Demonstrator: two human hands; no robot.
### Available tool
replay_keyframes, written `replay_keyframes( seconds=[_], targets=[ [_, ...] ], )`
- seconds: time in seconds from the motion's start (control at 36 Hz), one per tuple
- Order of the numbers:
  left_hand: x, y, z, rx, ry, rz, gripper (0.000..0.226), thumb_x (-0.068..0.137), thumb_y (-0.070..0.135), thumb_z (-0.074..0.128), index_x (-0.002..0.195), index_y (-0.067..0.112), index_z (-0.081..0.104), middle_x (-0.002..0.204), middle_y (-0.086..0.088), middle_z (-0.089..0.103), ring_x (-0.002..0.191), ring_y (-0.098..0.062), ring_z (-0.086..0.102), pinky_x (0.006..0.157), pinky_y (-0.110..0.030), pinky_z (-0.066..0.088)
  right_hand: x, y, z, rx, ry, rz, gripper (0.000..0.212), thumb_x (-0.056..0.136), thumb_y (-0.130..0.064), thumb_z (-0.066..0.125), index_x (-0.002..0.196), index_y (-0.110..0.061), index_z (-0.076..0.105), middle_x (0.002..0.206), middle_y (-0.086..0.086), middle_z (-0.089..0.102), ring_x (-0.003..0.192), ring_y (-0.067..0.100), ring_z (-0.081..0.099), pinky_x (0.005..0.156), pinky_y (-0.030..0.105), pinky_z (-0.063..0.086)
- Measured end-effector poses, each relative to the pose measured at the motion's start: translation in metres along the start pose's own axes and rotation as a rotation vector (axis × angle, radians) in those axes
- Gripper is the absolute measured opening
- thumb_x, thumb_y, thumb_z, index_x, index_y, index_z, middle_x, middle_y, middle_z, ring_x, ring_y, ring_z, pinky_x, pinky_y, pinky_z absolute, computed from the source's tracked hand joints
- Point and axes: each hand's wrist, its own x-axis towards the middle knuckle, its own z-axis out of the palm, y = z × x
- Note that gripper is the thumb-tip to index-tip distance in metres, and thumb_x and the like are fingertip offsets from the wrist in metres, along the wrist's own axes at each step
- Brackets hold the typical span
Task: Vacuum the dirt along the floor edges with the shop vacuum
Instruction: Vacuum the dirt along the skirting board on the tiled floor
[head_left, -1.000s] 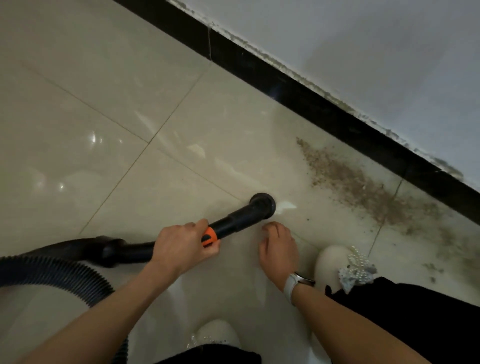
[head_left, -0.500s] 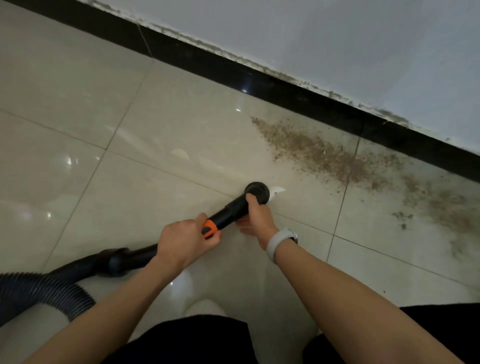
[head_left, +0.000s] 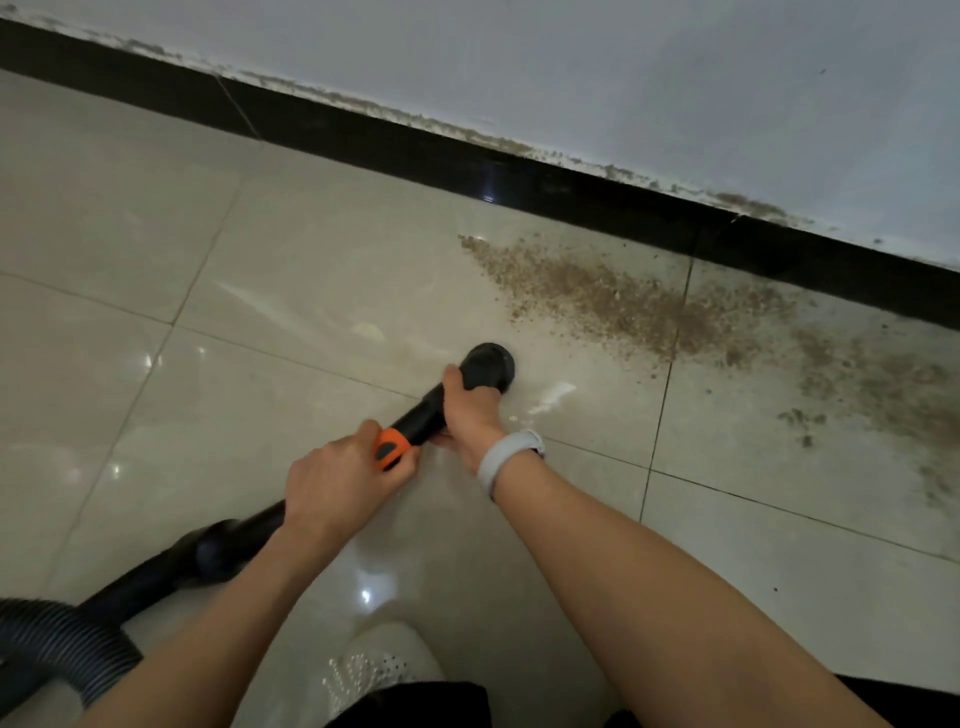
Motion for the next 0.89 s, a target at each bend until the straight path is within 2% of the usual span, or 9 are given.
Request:
replay_keyframes(
  seconds=[0.08,0.19,0.31,0.47,0.56,0.69,0.75,0.83,0.89],
  targets=[
    [0.009,-0.01,-0.006,0.002,0.047,-0.099,0.04,0.082,0.056,0.059,0.078,0.019,0.045,0.061,-0.002,0.05,0.069,-0.035,0.061,0.061,-0.032,0.036,0.002,-0.014,0.019,-0.052,-0.071,-0.018,0.059,0.092,-0.048,0.053,0.129,-0.004,0.039,0.118,0.018,0.06,0.095,0.036,0.065,0.074,0.05,0.059],
    [0.012,-0.005,-0.001,0.011,0.012,-0.062,0.039,0.082,0.056,0.058,0.077,0.02,0.044,0.059,-0.002,0.051,0.062,-0.032,0.057,0.059,-0.032,0.039,0.001,-0.012,0.012,-0.072,-0.029,-0.035,0.06,0.092,-0.05,0.051,0.128,-0.003,0.042,0.116,0.018,0.061,0.095,0.035,0.065,0.079,0.05,0.058],
    [0.006,0.031,0.014,0.045,-0.031,0.091,0.04,0.082,0.058,0.057,0.089,0.019,0.051,0.08,-0.01,0.069,0.079,-0.035,0.066,0.066,-0.035,0.046,-0.001,-0.001,-0.035,0.047,0.113,-0.031,0.056,0.095,-0.046,0.051,0.13,-0.002,0.046,0.12,0.018,0.062,0.102,0.035,0.063,0.091,0.049,0.053],
    [0.0,0.079,0.03,0.087,-0.146,0.373,0.044,0.089,0.061,0.044,0.101,0.019,0.05,0.094,-0.001,0.069,0.083,-0.025,0.066,0.066,-0.031,0.044,-0.003,-0.001,-0.098,0.143,0.323,0.004,0.05,0.096,-0.044,0.051,0.125,-0.003,0.048,0.106,0.015,0.06,0.095,0.033,0.06,0.091,0.05,0.052],
    [-0.003,0.08,0.031,0.055,-0.303,0.429,0.049,0.088,0.065,0.041,0.107,0.02,0.049,0.098,-0.001,0.068,0.088,-0.024,0.065,0.068,-0.03,0.043,-0.008,0.003,-0.11,0.183,0.39,0.031,0.053,0.096,-0.044,0.05,0.129,-0.003,0.045,0.112,0.017,0.059,0.098,0.034,0.059,0.091,0.049,0.052],
    [-0.011,0.055,0.031,0.091,-0.374,0.448,0.083,0.059,0.082,0.005,0.1,0.024,0.049,0.091,0.001,0.068,0.084,-0.021,0.064,0.066,-0.03,0.043,-0.02,0.02,-0.096,0.21,0.388,0.074,0.058,0.098,-0.044,0.045,0.137,-0.001,0.038,0.124,0.02,0.057,0.105,0.035,0.058,0.093,0.048,0.051],
    [-0.01,0.043,0.027,0.06,-0.451,0.393,0.075,0.06,0.084,0.014,0.094,0.026,0.047,0.082,0.004,0.063,0.08,-0.02,0.062,0.064,-0.029,0.039,-0.025,0.025,-0.084,0.216,0.39,0.09,0.059,0.099,-0.044,0.043,0.139,-0.001,0.034,0.126,0.02,0.055,0.107,0.037,0.058,0.092,0.045,0.051],
    [-0.008,0.026,0.019,-0.006,-0.58,0.344,0.048,0.076,0.077,0.042,0.082,0.03,0.046,0.069,0.011,0.051,0.071,-0.014,0.055,0.063,-0.029,0.039,-0.034,0.036,-0.069,0.195,0.399,0.111,0.059,0.102,-0.042,0.038,0.14,0.002,0.032,0.127,0.021,0.054,0.108,0.036,0.057,0.079,0.033,0.046],
    [-0.011,0.018,0.016,-0.007,-0.609,0.35,0.051,0.068,0.078,0.039,0.08,0.029,0.048,0.068,0.011,0.053,0.068,-0.013,0.056,0.06,-0.027,0.039,-0.039,0.048,-0.065,0.2,0.427,0.132,0.058,0.102,-0.041,0.037,0.139,0.003,0.033,0.129,0.021,0.054,0.11,0.036,0.056,0.076,0.031,0.041]
  ],
)
